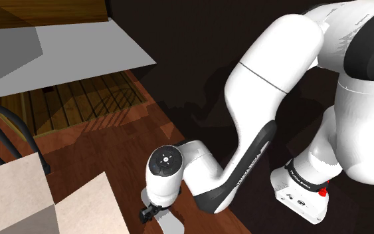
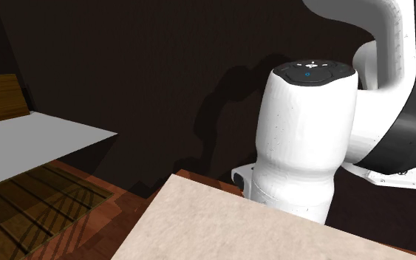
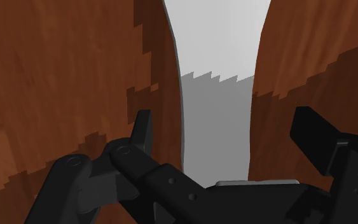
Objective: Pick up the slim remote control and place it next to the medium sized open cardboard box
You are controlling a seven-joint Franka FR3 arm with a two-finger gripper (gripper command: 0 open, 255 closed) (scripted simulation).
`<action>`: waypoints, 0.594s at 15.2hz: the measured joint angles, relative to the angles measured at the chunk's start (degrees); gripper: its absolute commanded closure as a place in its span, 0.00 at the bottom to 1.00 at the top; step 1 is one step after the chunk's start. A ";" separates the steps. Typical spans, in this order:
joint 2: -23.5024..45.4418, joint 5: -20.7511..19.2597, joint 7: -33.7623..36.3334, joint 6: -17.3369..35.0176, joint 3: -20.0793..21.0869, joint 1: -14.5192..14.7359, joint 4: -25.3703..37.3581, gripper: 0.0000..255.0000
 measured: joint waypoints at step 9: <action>-4.46 3.72 -2.46 -3.27 3.68 -2.69 -1.15 0.00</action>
